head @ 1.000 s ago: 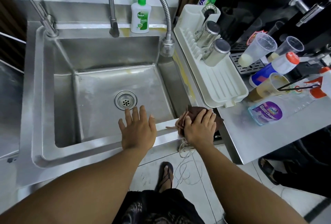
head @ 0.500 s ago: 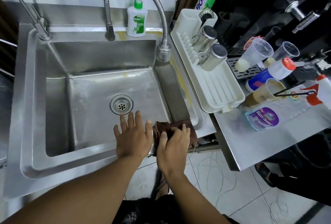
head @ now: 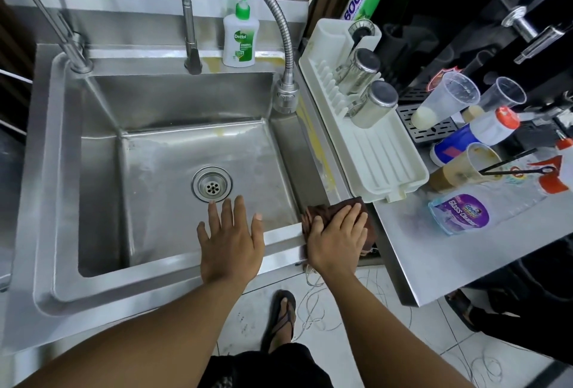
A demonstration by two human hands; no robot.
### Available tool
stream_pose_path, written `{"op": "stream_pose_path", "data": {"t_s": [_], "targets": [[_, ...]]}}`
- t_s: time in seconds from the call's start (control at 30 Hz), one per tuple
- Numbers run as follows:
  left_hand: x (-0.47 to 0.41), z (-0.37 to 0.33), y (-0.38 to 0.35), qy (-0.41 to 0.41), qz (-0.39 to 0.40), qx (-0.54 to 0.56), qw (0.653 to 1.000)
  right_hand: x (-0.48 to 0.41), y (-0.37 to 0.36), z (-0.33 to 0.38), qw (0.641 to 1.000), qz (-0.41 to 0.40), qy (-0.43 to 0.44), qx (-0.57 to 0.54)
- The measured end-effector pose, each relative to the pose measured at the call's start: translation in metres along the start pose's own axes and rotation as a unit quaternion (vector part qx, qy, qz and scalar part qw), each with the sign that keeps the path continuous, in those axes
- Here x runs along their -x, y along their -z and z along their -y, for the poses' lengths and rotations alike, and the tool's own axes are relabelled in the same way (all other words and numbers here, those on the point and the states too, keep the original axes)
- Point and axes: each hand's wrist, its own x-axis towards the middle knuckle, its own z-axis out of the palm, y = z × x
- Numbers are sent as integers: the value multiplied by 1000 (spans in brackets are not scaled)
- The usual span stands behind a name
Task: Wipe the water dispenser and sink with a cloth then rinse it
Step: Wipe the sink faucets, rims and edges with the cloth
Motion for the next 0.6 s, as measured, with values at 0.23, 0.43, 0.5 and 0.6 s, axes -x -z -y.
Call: {"op": "stream_pose_path", "data": {"t_s": [0.23,0.43,0.5,0.6], "targets": [[0,0,0,-2,-2,-3,1000,21,-2,-17,983,10,178,43],[0,-1,1,1,-3,2,1000,55,-20,-11,951,4,309,5],[0,-1,1,1,-3,3,1000,59,-22,-16,959,-19,282,8],[-1,0,0,-1,-4,0,1000,54,-17,-16,986,-42,164,-4]]}}
